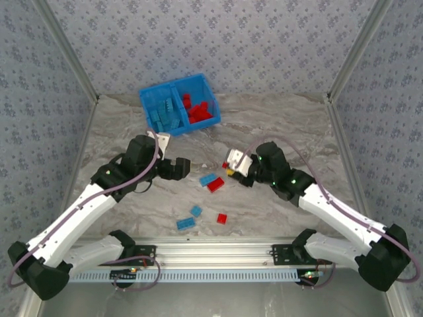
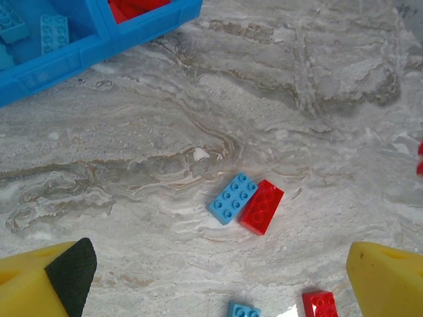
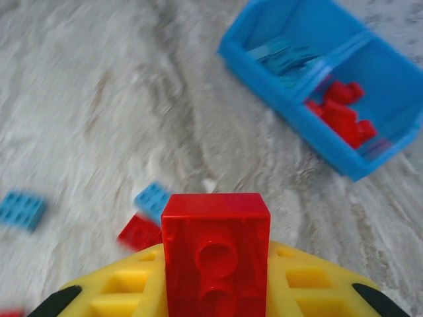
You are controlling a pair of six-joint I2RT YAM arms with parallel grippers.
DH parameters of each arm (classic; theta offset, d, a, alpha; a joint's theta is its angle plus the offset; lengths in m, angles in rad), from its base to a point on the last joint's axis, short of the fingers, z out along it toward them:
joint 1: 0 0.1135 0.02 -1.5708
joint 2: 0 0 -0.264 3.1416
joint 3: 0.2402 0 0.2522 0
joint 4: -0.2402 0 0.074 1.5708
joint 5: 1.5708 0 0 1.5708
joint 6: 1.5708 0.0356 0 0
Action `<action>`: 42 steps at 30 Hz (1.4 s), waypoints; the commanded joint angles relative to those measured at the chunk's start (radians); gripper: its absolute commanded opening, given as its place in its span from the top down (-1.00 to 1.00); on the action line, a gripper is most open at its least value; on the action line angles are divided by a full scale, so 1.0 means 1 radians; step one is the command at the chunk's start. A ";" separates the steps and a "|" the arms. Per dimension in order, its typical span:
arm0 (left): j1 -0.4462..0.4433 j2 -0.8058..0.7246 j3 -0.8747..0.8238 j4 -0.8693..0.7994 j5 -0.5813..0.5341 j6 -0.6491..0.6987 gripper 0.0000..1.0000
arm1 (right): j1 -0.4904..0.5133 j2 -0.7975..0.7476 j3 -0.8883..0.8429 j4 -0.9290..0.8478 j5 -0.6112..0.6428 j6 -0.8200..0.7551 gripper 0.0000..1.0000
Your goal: Sort the legos into containers by color
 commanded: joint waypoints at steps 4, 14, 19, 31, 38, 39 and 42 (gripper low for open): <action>-0.004 -0.034 0.011 0.038 0.018 -0.004 -0.98 | -0.087 0.235 0.271 0.101 -0.008 0.525 0.44; -0.004 -0.048 0.009 0.023 -0.007 -0.005 -0.99 | -0.117 0.821 0.919 -0.197 0.051 0.779 0.45; -0.004 -0.048 0.007 0.003 -0.026 -0.003 -0.98 | -0.120 1.130 1.310 -0.341 0.056 0.809 0.44; -0.003 -0.067 -0.004 -0.023 -0.034 -0.004 -0.98 | -0.130 1.608 1.869 -0.258 0.112 0.938 0.44; -0.004 -0.044 0.008 -0.022 -0.026 0.009 -0.99 | -0.133 1.659 1.944 -0.154 0.141 0.974 0.08; -0.004 -0.037 0.012 -0.023 -0.026 0.009 -0.98 | -0.132 1.659 1.965 -0.155 0.142 0.974 -0.04; -0.003 -0.022 0.017 -0.021 -0.022 0.006 -0.99 | -0.132 1.625 2.012 -0.192 0.132 0.955 -0.24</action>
